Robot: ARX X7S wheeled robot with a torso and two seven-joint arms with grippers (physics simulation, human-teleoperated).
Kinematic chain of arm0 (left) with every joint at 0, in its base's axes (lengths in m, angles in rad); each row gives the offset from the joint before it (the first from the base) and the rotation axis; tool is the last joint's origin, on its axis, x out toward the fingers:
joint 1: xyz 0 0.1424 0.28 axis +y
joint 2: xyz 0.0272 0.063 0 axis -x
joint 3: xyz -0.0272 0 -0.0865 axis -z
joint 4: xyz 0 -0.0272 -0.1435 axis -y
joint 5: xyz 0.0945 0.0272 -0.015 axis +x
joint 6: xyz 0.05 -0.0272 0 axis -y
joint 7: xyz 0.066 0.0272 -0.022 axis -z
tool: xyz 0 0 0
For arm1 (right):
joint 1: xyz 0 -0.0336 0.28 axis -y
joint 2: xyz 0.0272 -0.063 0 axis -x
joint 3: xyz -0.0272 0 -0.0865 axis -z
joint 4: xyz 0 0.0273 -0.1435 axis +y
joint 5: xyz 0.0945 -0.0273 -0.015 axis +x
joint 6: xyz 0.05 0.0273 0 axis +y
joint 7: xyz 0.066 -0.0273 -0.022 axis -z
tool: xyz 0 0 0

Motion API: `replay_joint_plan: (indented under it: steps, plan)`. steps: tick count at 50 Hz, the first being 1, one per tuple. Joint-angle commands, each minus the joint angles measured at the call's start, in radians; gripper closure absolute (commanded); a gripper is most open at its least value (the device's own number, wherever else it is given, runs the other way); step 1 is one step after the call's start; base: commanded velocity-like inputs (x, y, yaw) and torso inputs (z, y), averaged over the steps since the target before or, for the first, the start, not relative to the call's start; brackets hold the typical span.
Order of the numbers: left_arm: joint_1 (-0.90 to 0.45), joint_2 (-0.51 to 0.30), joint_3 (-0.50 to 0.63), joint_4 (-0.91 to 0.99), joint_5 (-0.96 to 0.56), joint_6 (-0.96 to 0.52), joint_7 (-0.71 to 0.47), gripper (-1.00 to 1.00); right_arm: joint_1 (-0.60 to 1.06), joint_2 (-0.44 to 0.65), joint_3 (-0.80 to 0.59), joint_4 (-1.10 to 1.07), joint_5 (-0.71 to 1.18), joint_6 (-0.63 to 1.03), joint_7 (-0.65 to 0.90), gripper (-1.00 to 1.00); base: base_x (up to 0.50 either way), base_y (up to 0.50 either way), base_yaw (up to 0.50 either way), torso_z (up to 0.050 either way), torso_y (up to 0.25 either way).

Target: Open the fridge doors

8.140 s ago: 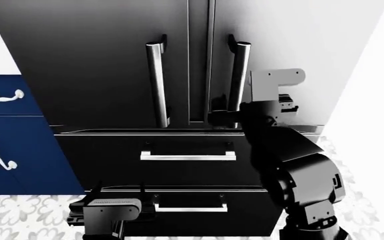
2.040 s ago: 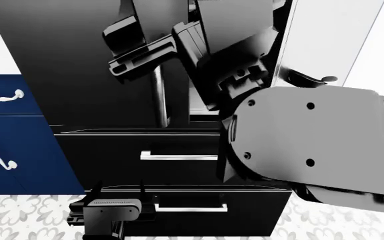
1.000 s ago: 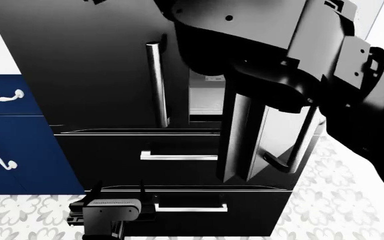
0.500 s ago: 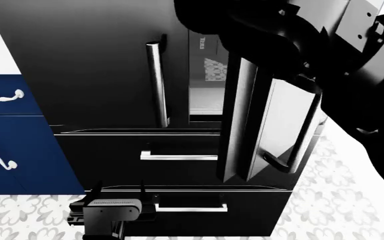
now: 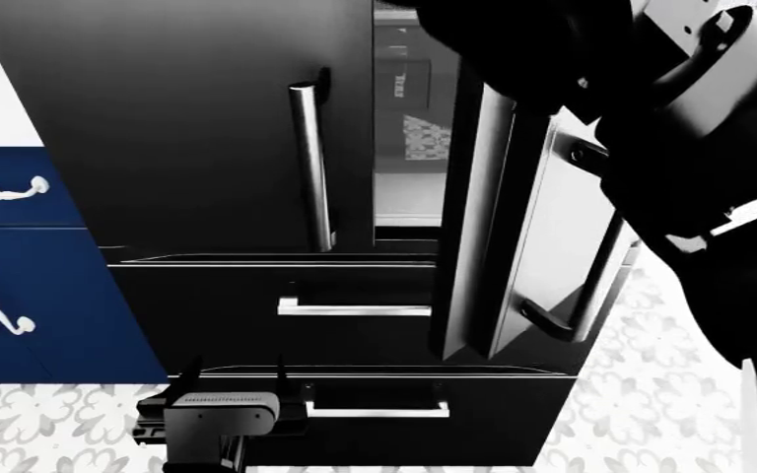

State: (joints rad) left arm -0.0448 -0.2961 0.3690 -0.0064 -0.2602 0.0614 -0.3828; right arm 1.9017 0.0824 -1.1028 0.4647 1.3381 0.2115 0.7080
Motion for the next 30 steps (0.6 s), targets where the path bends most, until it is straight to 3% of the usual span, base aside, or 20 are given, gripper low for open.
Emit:
replay_joint_plan:
  steps: [1,14,30]
  plan:
    - [0.0,-0.002,0.003,0.002,-0.001,0.0,-0.004,-1.0,-0.066,0.059,0.065,0.119,0.015,-0.02,0.164,-1.0,0.0,0.0,0.0,0.0,0.0]
    - [-0.002,-0.004,0.006,0.001,-0.004,0.002,-0.006,-1.0,-0.129,0.114,0.157,0.061,0.035,-0.118,0.432,-1.0,0.0,0.0,0.0,0.0,0.0]
    - [-0.001,-0.007,0.009,0.001,-0.008,0.005,-0.009,-1.0,-0.195,0.218,0.159,-0.011,0.004,-0.144,0.515,-1.0,0.0,0.0,0.0,-0.002,0.0]
